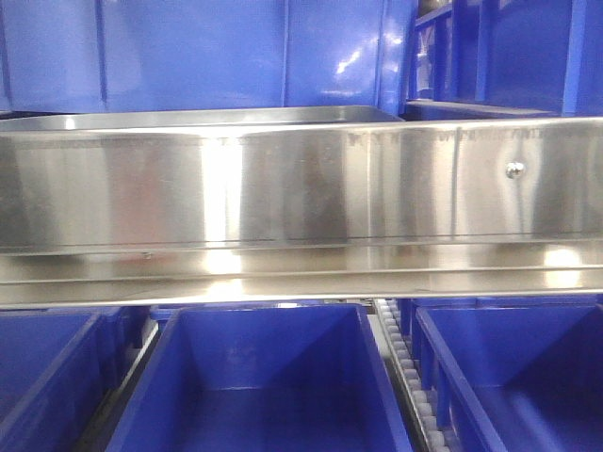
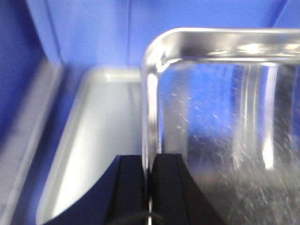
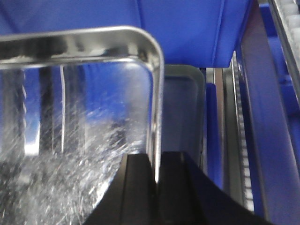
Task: Stack silver trays without gaps
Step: 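Lower the held tray onto the silver tray on the shelf, then open both grippers to release the stacked tray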
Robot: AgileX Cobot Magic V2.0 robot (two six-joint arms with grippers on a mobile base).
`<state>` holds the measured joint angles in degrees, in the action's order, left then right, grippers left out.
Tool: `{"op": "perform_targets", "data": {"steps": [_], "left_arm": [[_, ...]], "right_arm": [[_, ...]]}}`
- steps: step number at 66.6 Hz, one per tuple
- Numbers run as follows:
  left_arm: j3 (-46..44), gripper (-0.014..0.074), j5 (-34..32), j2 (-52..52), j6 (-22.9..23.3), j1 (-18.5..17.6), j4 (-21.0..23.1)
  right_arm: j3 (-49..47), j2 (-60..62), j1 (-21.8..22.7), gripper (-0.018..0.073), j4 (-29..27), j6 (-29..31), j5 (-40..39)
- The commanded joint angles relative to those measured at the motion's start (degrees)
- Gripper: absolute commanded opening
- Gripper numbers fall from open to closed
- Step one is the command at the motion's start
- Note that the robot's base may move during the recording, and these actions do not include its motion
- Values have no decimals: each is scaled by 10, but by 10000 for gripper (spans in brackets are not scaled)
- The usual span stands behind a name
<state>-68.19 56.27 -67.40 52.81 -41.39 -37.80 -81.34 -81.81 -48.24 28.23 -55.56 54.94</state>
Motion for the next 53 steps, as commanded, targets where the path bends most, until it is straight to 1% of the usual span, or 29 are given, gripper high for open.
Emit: {"op": "perform_targets", "data": {"steps": [1, 7, 13, 16, 24, 34, 40, 53], "left_arm": [[-6, -13, -99, -15, -42, 26, 84], [-6, -13, -122, -31, -76, 64, 128], [-6, -13, -134, -51, -108, 99, 166], [-6, -13, -141, -61, -133, 118, 191], [-6, -13, -154, -87, -184, 149, 236], [-6, -13, -154, -117, -187, 167, 237], [-6, -13, -153, -132, -188, 167, 237], [-4, -13, -148, -148, -188, 167, 237]], "right_arm": [[-30, -32, 16, -15, -60, 47, -92], [-44, -63, 31, -15, -72, 48, -103], [-48, -85, 35, -15, -76, 48, -110], [-48, -95, 35, -15, -80, 48, -115], [-48, -121, 39, -15, -87, 48, -128], [-49, -148, 49, -15, -105, 48, -140], [-49, -158, 55, -15, -115, 48, -140], [-49, -166, 60, -15, -115, 48, -144]]}}
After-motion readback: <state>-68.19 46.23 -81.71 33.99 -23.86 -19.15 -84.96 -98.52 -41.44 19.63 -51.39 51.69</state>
